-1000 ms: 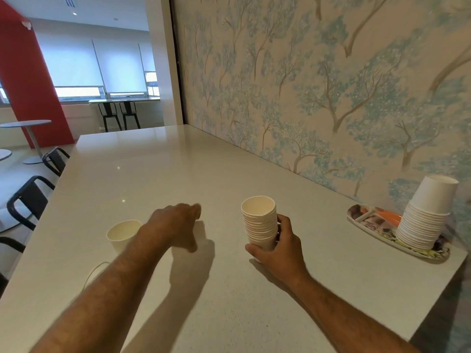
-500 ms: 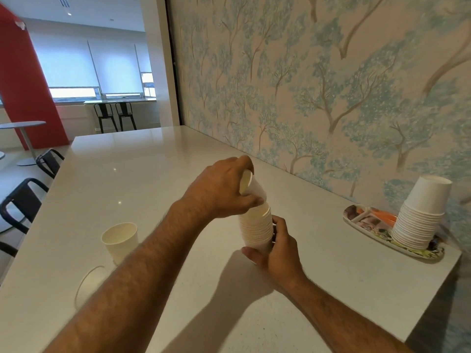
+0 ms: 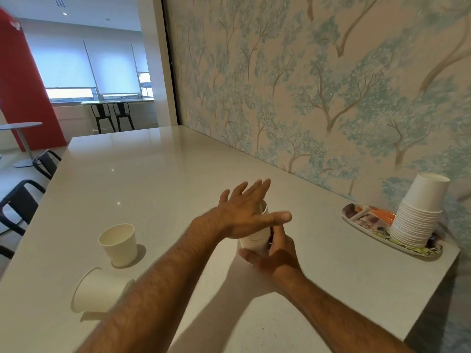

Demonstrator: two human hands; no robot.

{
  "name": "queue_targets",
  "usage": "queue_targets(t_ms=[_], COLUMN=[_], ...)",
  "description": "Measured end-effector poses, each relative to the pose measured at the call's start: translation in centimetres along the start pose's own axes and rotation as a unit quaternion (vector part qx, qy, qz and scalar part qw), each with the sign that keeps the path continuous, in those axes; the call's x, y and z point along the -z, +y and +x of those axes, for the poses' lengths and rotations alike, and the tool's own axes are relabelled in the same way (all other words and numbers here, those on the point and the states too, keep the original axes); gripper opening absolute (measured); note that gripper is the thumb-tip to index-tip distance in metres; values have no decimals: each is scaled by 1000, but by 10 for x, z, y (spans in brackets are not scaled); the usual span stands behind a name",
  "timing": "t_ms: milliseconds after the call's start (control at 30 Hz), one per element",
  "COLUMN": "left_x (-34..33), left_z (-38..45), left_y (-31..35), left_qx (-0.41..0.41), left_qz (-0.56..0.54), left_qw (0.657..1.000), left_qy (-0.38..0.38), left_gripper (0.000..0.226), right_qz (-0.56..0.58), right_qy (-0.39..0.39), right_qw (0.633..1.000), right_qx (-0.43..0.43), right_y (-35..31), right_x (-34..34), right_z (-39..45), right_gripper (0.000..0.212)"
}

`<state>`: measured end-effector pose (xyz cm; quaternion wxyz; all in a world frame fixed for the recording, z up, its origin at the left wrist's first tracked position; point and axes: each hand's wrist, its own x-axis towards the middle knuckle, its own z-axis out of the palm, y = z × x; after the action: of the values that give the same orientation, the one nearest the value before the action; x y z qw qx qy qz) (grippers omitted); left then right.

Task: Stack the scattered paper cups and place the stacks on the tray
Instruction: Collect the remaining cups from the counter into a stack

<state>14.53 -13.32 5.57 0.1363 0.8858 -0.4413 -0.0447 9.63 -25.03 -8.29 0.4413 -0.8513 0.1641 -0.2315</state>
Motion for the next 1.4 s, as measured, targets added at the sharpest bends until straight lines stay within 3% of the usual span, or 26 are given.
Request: queue_targets(t_ms=[100,200,300,467,600,733,1033,1200,1400], left_x=[20,42,54,54,46,35,24,27,47], left_z=[-5,-14,-28,-57,-73,-82,-86,-72,-58], left_y=[-10,-40,-87,-164,-194,-201,-185,-151,-71], left_qx=[-4,75,214,379,432,442,408,278,66], left_qz=[-51,-34,36,106,101,75,69,42,-8], left_qw=[995,988,970,919,894,894,908,947,936], left_qy=[87,130,107,19,-67,-19,70,158,346], left_gripper=[100,92,87,107,117,90,40,24,25], right_qz=[42,34,21,10,35,41,31,25,34], right_qy=[1,10,8,-18,-41,-70,-74,-70,-58], right_qw=[999,998,998,997,996,994,994,994,995], right_qx=[24,51,66,75,68,69,74,76,79], right_y=[0,-4,-8,-12,-18,-25,-26,-24,-21], right_x=[2,4,6,4,1,-5,-6,-7,-9], right_z=[-5,-11,-13,-17,-19,-25,-27,-26,-24], right_gripper=[91,91,91,97,96,97,97,100,92])
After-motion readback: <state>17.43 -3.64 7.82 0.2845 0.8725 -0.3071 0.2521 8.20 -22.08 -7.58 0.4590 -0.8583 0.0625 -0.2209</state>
